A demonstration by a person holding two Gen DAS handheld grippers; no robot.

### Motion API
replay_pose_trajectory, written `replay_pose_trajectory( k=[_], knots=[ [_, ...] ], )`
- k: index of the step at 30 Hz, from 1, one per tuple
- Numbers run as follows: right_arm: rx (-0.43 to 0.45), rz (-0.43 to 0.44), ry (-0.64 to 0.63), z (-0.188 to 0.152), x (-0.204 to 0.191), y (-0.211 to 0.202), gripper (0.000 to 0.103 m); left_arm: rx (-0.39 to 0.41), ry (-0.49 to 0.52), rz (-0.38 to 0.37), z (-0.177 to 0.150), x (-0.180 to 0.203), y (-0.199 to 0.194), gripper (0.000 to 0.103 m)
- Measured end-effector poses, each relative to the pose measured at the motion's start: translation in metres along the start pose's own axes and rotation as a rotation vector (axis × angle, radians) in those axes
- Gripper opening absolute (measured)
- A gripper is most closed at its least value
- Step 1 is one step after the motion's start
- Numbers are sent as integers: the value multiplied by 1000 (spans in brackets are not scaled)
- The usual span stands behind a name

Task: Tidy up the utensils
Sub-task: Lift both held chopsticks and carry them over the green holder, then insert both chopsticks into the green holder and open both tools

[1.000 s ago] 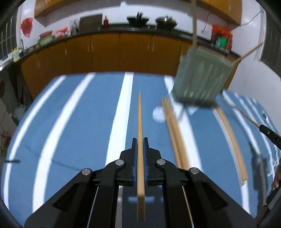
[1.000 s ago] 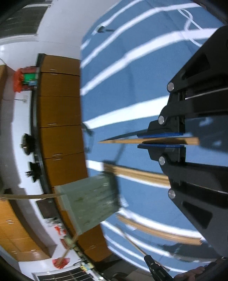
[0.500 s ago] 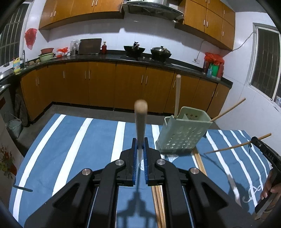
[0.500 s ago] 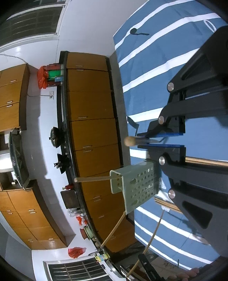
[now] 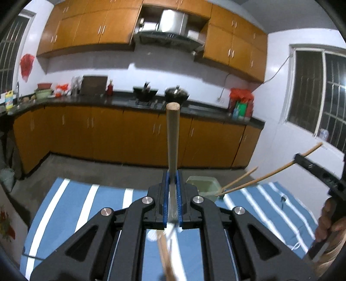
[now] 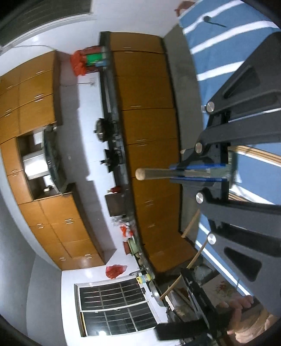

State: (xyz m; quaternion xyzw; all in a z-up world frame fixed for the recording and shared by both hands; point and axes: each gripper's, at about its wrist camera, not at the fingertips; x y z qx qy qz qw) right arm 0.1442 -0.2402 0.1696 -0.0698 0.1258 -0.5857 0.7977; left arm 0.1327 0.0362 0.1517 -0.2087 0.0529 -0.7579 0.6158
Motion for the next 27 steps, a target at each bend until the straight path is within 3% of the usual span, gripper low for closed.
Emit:
replay_pose_trajectory(
  k=[3, 7, 19, 25, 27],
  knots=[
    [17, -14, -12, 11, -7, 13, 8, 63, 4, -21, 15, 11, 0, 7],
    [-33, -43, -27, 12, -12, 44, 8, 114, 9, -49, 28, 22, 18, 7],
    [-208, -47, 4, -24, -6, 119, 8, -3, 47, -29, -12, 28, 96, 7],
    [-214, -52, 22, -32, -5, 123, 14, -46, 37, -23, -19, 26, 113, 8],
    [-184, -59, 18, -31, -6, 111, 22, -47, 33, -18, -19, 26, 111, 12]
  ],
)
Point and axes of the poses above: each gripper's, at about its wrist camera, not at the fingertips, and y roughly the way its jaws point, x to its right, z to its top, and after that the axes turned 5 degrees about -y, right-handed
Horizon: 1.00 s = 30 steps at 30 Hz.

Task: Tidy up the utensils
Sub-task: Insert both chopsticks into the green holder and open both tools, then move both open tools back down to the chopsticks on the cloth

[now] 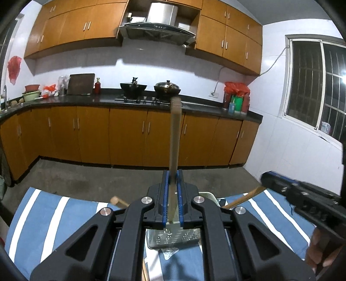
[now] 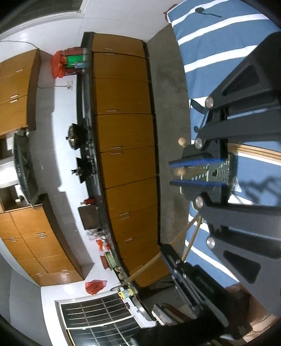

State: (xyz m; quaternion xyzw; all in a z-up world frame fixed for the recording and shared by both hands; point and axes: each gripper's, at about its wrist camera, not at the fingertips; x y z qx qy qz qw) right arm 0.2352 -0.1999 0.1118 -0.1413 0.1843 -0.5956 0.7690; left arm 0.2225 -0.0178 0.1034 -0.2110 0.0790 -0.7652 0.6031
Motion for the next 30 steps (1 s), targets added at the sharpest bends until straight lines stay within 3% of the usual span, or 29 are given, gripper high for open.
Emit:
replay_pose_trajectory(
  k=[2, 3, 8, 12, 15, 17, 19, 21, 23, 26, 30],
  knots=[
    [43, -7, 0, 0, 1, -17, 28, 7, -4, 10, 2, 0, -4, 34],
    [60, -8, 1, 1, 2, -25, 30, 15, -9, 12, 3, 0, -7, 38],
    [166, -24, 28, -7, 12, -77, 36, 65, -38, 8, 7, -2, -36, 43],
    [159, -63, 46, -31, 22, -92, 37, 109, -91, -3, 2, -14, -69, 47],
    [65, -100, 47, -64, 29, -80, 37, 118, -124, 24, -10, -25, -88, 47],
    [-45, -112, 55, -94, 34, -60, 36, 95, -131, 76, -29, -35, -95, 47],
    [-176, -94, 74, -130, 37, -35, 21, 28, -131, 133, -54, -45, -90, 47],
    [-267, -71, 92, -156, 38, -18, 17, -58, -113, 182, -84, -53, -79, 43],
    [-352, -42, 122, -183, 36, -3, 15, -140, -96, 211, -107, -58, -68, 33],
    [-409, -25, 144, -205, 30, 7, 15, -259, -112, 201, -139, -65, -55, 29],
    [-433, -13, 151, -213, 24, 12, 15, -322, -113, 192, -159, -66, -46, 29]
  ],
)
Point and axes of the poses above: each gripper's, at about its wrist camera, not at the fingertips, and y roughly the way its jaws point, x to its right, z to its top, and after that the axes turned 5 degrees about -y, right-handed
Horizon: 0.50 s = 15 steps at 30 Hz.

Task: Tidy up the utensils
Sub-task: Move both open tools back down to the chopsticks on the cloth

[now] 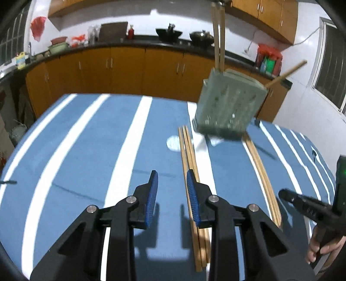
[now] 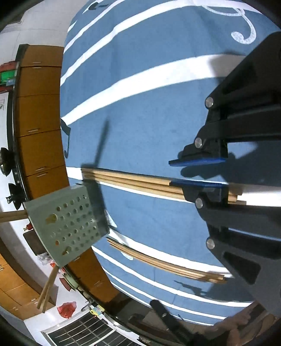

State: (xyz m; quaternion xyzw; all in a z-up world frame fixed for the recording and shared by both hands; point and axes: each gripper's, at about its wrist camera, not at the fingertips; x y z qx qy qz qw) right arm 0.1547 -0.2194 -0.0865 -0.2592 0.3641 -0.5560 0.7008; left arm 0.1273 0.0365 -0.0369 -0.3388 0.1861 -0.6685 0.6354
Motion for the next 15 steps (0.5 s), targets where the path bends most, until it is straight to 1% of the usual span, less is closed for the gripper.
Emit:
replay_pose_trajectory(
  k=[10, 11, 12, 15],
  knots=[
    [-25, -6, -40, 5, -11, 11, 14, -75, -3, -13, -16, -1, 19, 29],
    [-24, -17, -49, 5, -13, 12, 13, -80, -5, -13, -17, -1, 21, 29],
    [-23, -32, -59, 6, -14, 13, 9, -85, -5, -14, -19, -1, 21, 29],
    [-13, -84, -65, 7, -12, 13, 8, -101, -6, -24, -21, -1, 23, 26]
  ],
)
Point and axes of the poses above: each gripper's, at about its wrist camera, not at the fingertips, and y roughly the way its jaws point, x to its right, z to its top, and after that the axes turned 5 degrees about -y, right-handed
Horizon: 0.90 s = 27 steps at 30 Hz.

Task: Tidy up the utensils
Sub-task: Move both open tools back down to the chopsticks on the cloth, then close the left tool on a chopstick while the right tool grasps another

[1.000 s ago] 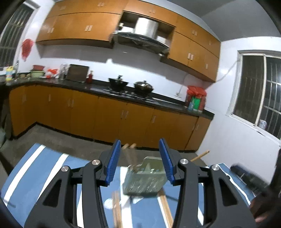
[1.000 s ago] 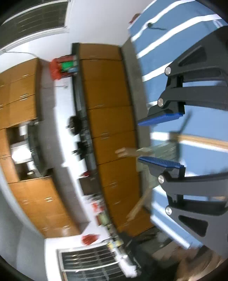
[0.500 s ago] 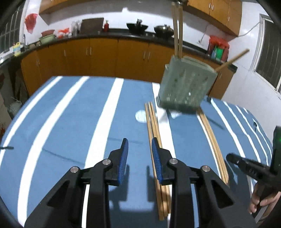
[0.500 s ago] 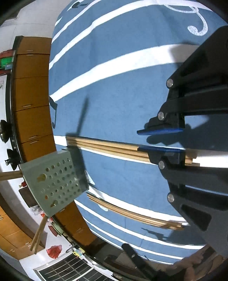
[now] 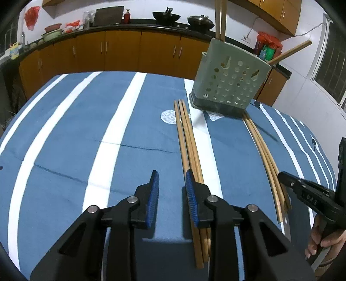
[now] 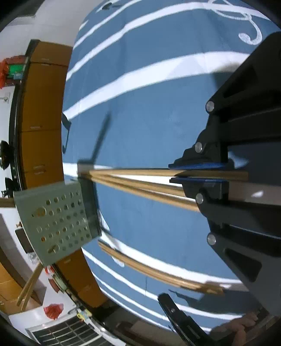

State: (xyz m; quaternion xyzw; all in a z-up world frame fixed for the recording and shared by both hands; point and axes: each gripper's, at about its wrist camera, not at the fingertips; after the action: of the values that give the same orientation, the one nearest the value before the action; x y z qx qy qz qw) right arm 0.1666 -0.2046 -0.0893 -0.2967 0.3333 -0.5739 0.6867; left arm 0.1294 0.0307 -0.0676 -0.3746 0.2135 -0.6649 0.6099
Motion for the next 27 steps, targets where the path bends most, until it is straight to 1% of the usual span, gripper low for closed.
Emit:
replay_pose_trajectory(
  k=[1, 4, 10, 15, 19, 24, 27],
  knots=[
    [5, -22, 13, 0, 4, 0, 8, -4, 0, -4, -1, 0, 1, 26],
    [11, -51, 61, 1, 19, -2, 8, -16, 3, -17, -2, 2, 3, 24],
    [15, -73, 93, 0, 36, -5, 8, -37, 19, -25, -5, 8, 7, 22],
    [18, -75, 89, -1, 36, -5, 8, -59, 46, -10, -8, 13, 12, 21],
    [19, -77, 83, -2, 36, -5, 8, -61, 63, -3, -9, 16, 14, 21],
    [20, -86, 72, -2, 34, -6, 8, -56, 94, 30, -10, 22, 16, 19],
    [22, -90, 62, -2, 32, -6, 11, -55, 93, 40, -9, 22, 17, 14]
  ],
)
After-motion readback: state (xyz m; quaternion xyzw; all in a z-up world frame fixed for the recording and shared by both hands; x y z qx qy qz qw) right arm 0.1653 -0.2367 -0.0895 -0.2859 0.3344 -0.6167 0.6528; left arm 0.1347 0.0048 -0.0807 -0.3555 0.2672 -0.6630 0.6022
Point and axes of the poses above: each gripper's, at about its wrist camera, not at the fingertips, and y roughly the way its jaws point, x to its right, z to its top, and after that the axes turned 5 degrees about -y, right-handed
